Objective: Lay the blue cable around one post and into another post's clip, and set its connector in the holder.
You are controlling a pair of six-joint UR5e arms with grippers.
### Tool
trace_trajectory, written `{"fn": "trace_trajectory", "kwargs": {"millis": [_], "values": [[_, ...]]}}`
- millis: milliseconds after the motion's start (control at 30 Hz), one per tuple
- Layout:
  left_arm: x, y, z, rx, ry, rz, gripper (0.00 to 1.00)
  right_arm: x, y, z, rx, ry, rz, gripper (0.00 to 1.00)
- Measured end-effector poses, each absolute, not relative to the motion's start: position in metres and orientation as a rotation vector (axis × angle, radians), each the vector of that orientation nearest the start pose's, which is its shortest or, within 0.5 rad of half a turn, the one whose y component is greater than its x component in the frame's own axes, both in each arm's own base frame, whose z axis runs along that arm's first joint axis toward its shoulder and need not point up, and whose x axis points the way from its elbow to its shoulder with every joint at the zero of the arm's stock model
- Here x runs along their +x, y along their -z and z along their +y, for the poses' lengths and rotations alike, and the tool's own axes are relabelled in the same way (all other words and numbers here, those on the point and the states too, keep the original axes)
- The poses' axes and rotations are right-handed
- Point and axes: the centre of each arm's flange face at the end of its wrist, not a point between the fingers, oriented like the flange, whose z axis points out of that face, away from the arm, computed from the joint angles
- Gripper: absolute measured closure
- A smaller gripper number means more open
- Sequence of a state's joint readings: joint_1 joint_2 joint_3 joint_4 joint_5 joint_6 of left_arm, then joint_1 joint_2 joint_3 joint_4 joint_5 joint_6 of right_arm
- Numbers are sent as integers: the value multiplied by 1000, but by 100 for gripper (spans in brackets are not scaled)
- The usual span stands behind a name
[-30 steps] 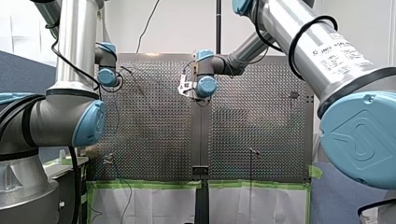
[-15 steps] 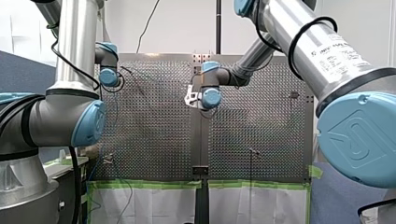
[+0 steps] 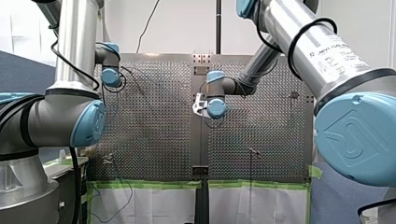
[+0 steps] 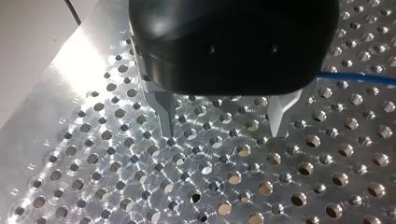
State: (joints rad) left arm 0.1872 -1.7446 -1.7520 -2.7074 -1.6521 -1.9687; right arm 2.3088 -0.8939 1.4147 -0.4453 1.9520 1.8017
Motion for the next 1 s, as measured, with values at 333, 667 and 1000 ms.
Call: {"fn": "trace_trajectory", "kwargs": {"millis": [333, 667, 1000], "values": [[560, -352, -19, -525, 86, 1408, 0, 509, -165, -445, 1366, -1495, -1296, 100], [559, -351, -20, -537, 76, 1412, 0, 449, -136, -470, 1229, -1387, -1370, 100], [558, -351, -26, -527, 80, 1416, 0, 405, -112, -487, 1226, -1364, -1368, 100]]}}
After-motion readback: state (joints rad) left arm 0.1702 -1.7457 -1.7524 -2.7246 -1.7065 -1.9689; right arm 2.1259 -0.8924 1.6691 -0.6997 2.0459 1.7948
